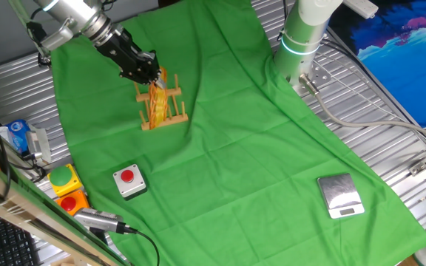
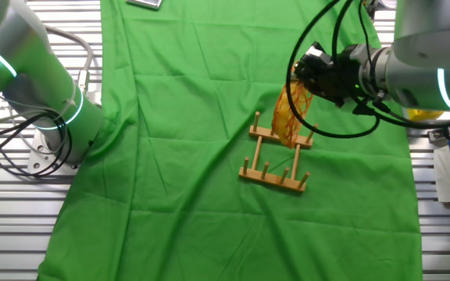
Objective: Take the dish off the dish rack
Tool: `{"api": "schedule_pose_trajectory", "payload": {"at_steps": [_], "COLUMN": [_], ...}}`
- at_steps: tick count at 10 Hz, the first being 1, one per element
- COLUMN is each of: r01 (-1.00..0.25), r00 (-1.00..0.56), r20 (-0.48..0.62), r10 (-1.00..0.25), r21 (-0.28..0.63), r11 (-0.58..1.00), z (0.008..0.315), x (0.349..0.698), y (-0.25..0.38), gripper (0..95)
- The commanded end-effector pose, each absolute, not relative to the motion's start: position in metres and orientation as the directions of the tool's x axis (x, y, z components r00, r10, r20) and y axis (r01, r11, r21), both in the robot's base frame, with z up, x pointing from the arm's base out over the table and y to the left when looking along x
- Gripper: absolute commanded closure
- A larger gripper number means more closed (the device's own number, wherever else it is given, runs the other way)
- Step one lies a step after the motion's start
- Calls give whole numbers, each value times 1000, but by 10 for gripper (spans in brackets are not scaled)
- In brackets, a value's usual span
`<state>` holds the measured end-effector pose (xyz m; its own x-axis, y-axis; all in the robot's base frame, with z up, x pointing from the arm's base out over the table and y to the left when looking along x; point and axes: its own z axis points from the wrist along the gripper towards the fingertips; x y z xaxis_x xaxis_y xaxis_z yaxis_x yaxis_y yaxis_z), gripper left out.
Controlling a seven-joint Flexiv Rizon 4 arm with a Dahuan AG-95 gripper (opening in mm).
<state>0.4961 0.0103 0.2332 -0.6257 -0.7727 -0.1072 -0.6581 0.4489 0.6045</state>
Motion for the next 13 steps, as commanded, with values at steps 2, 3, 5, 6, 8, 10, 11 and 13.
{"api": "schedule_pose_trajectory", "payload": {"at_steps": [2,3,5,6,8,10,11,13], "r01": [-657,-653,-642,-636,-632,-630,-634,-651], "r00": [-641,-650,-670,-680,-690,-694,-689,-674], "r20": [-108,-106,-99,-94,-92,-87,-85,-86], "r10": [-760,-753,-735,-727,-718,-715,-719,-734], "r21": [588,585,575,567,561,555,551,540], "r11": [471,481,508,522,535,544,542,534], "z": [232,231,229,228,226,225,224,224], "x": [497,498,502,504,506,508,508,508], "y": [12,14,19,21,25,27,28,28], "gripper": [950,950,950,950,950,950,950,950]}}
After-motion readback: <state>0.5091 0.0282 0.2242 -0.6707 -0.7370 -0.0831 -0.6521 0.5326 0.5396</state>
